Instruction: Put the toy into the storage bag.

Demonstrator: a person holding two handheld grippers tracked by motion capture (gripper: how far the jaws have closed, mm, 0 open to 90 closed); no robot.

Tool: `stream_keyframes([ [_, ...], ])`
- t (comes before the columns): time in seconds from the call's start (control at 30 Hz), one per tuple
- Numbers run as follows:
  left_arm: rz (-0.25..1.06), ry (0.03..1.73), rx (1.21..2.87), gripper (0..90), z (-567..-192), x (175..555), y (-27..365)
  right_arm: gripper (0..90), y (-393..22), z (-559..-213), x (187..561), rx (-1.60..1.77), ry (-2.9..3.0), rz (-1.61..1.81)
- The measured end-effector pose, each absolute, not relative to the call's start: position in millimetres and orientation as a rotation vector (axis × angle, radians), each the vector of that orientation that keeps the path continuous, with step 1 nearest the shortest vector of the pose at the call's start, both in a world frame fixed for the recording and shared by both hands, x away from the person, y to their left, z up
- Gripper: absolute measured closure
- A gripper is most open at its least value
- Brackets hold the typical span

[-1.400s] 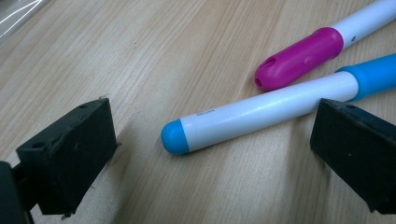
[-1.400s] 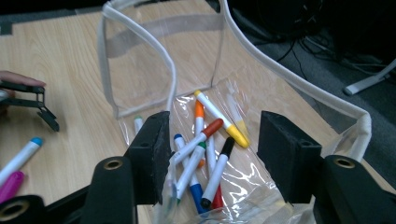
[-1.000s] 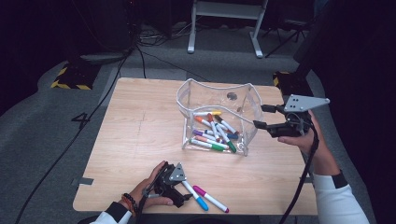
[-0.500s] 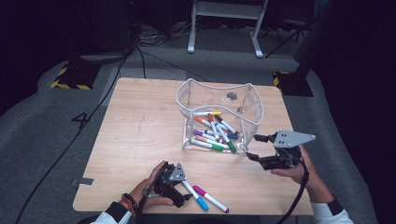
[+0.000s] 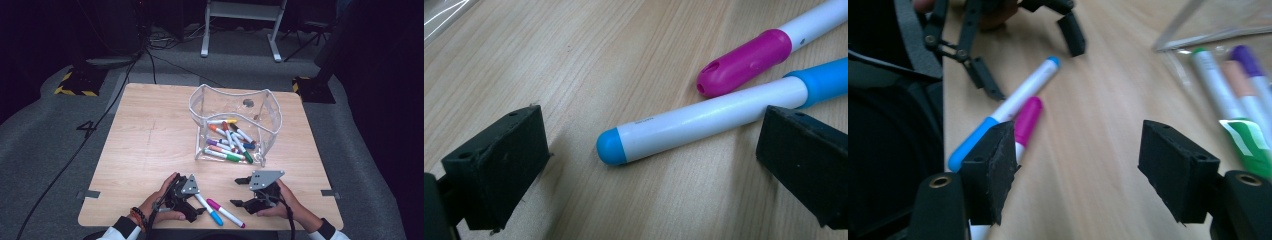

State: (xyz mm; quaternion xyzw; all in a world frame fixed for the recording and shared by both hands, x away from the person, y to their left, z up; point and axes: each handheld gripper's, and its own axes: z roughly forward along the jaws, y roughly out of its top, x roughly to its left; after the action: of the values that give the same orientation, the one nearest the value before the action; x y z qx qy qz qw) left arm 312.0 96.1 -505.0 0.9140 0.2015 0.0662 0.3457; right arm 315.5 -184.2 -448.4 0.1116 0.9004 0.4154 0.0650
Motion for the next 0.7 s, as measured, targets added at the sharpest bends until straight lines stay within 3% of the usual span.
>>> stream_keyframes([
  [0.37,0.17,0.525,2.372,0.6,-505.0,311.8,96.1,34.1,-145.1,-480.8,306.6,0.28,2.824,1.178],
  [0.7,0.173,0.526,2.371,0.6,-505.0,311.7,96.1,45.0,-156.2,-495.0,324.8,0.367,2.769,1.118],
])
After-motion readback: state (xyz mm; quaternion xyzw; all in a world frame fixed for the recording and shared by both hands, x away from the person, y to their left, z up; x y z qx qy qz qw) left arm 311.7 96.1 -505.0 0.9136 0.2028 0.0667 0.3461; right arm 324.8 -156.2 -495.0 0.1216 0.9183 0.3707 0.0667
